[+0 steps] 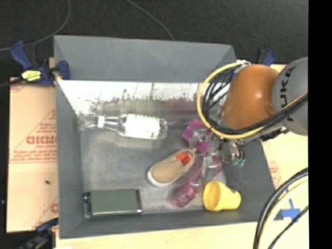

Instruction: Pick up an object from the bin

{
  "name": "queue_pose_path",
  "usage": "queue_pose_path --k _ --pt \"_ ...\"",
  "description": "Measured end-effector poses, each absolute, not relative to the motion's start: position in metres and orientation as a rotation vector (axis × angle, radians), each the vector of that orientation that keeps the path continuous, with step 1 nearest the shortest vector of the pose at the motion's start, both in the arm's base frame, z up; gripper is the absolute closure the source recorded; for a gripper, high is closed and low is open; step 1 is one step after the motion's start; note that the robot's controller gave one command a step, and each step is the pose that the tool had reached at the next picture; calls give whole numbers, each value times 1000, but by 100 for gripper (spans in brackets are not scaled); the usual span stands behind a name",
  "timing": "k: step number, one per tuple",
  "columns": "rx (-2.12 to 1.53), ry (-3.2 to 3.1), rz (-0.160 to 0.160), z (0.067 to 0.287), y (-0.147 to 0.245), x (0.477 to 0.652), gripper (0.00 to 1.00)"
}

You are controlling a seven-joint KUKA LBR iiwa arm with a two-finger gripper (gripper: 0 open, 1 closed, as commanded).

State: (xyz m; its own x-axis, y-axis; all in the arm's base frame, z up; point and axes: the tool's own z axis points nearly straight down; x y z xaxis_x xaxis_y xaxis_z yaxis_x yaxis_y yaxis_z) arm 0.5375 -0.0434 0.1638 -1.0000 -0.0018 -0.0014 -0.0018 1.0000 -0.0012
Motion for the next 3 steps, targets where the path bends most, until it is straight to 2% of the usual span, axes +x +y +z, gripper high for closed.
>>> queue_pose_path --k 1,2,3 --pt "-4 3140 -2 164 -43 538 0" --pt "77 3131 9 82 -55 542 100" --pt "75 3130 8 83 -55 543 100"
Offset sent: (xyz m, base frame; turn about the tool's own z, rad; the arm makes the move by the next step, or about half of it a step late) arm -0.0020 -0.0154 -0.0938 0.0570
